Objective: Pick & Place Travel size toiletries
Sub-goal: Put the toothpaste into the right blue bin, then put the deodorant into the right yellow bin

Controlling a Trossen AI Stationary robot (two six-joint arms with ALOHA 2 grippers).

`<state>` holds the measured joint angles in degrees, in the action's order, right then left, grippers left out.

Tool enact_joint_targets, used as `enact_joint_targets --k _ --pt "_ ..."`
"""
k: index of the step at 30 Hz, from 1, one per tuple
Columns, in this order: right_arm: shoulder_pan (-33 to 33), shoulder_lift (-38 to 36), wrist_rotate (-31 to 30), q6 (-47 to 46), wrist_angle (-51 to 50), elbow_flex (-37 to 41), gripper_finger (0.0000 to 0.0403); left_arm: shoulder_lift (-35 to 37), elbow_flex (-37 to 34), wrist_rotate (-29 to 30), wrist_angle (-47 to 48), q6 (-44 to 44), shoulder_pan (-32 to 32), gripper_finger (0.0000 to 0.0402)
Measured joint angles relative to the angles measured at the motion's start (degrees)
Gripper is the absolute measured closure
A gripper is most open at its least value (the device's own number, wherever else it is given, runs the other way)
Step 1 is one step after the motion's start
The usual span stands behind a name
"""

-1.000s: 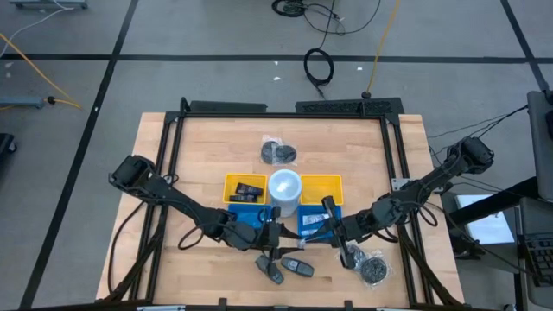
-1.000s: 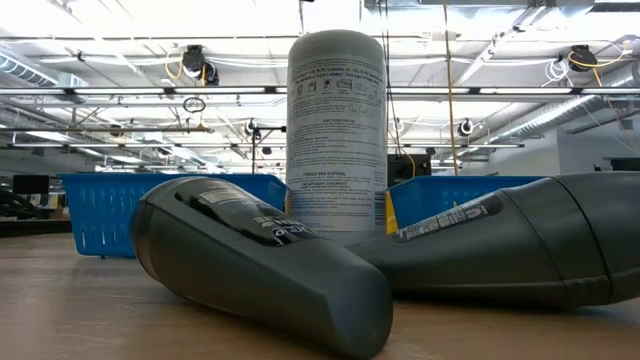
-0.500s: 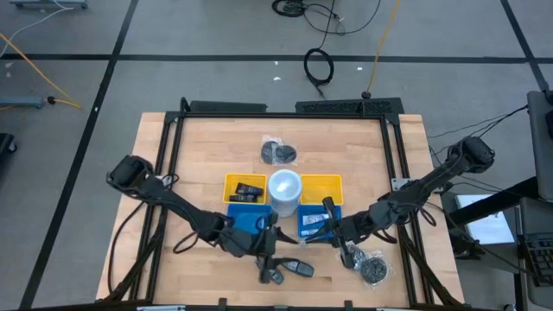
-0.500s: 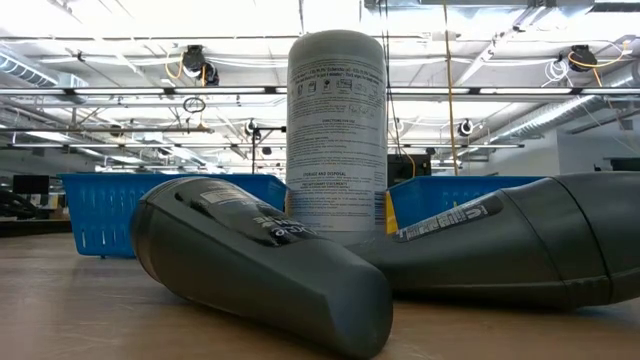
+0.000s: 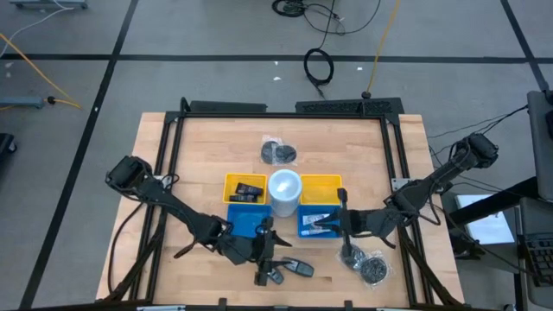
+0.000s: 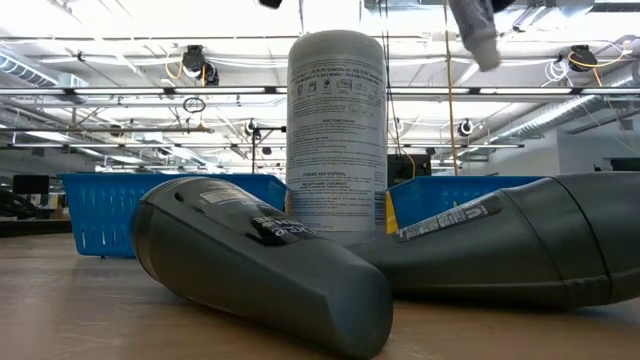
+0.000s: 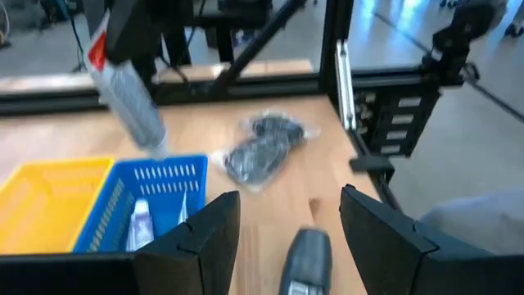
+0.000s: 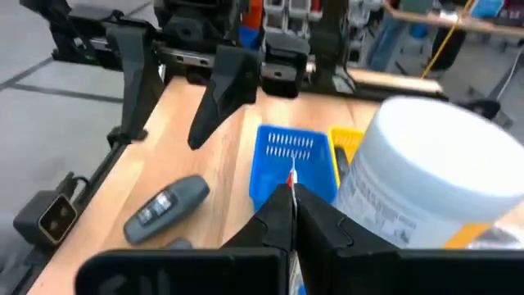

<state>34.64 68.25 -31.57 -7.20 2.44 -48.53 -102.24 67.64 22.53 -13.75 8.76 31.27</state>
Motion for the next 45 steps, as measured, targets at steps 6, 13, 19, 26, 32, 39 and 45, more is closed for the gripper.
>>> enact_joint_targets --k 6,13,19,26,32,39,45 --pt "0.0 0.0 -3.5 -5.2 -7.8 0.0 0.0403 0.0 0.0 -0.1 2.7 2.4 0.0 0.0192" --pt "-0.1 0.0 -4.9 -10.8 -9.4 3.7 0.0403 0.0 0.0 -0.1 3.2 2.3 0.0 0.0192" --pt "-0.1 0.0 -6.2 -13.9 -8.3 7.1 0.0403 0.0 0.0 -0.1 3.2 2.3 0.0 0.0192" --pt "-0.1 0.0 -6.2 -15.2 -6.8 9.7 0.0403 0.0 0.0 -0.1 3.2 2.3 0.0 0.0192" --pt "-0.1 0.0 -6.3 -18.8 -7.0 11.8 0.0402 0.0 0.0 -0.1 3.2 2.2 0.0 0.0192" --pt "-0.2 0.0 -9.2 -19.4 -6.9 11.9 0.0365 0.0 0.0 -0.1 3.2 2.1 -0.1 0.0192" --pt "-0.2 0.0 -9.2 -19.1 -6.7 11.9 0.0309 0.0 0.0 -0.1 3.2 2.1 -0.1 0.0192"
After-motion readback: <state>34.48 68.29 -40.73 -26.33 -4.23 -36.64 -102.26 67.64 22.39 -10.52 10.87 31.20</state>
